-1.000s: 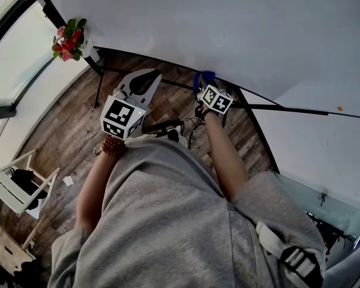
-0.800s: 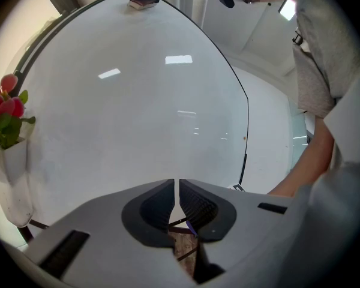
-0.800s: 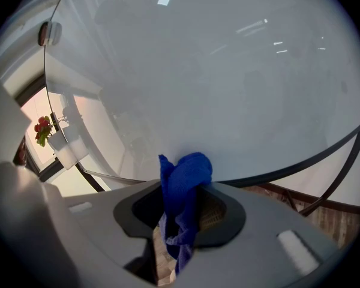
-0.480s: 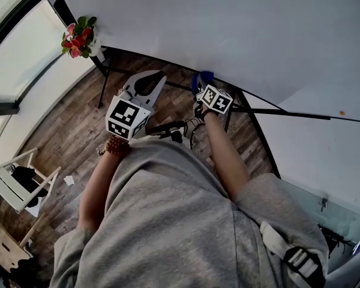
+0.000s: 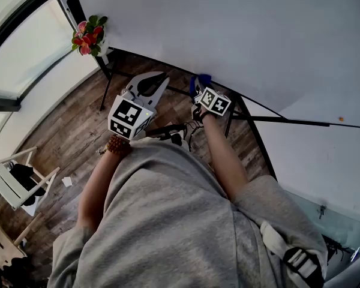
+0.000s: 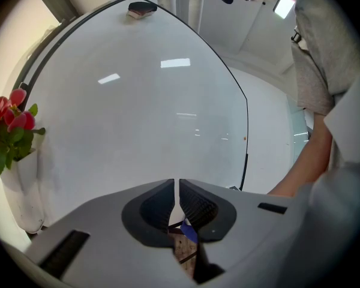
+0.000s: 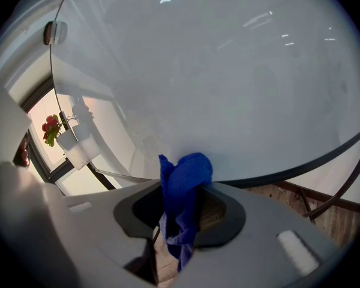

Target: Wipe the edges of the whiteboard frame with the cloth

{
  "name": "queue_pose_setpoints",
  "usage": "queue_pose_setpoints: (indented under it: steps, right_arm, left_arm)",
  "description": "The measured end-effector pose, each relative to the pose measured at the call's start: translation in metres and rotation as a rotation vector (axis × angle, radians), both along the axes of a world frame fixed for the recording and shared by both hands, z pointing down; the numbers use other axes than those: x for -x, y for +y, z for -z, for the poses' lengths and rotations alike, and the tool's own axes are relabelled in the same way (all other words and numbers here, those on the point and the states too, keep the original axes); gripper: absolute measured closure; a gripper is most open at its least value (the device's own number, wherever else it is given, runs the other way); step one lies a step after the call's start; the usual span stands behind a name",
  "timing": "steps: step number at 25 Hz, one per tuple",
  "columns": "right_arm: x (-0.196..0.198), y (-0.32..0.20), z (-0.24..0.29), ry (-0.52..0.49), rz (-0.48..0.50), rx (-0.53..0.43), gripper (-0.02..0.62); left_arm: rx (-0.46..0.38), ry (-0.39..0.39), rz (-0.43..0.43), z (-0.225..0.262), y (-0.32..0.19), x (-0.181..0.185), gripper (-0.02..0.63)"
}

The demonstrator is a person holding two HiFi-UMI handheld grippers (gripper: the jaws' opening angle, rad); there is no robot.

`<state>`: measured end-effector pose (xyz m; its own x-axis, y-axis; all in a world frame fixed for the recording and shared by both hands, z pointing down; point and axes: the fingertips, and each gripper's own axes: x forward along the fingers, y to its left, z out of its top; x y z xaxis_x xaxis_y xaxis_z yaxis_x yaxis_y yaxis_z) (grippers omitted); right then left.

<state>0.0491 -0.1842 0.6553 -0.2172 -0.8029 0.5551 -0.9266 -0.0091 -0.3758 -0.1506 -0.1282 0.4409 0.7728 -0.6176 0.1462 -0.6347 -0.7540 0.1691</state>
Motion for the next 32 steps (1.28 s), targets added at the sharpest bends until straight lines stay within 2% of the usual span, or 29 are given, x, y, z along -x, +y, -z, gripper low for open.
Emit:
queue_pose_setpoints:
  steps: [10,32]
  right_arm:
    - [0.023,-0.005,0.005,-0.033,0.036,-0.005,0.469]
    - [0.064,-0.018,0.0,-0.099,0.061,0.009,0.469]
  left_arm:
    - [-0.012,-0.007,-0.01,0.003,0.005,0.002,0.574]
    - [0.007,-0.024,0.039,-0.005,-0.004,0.023,0.574]
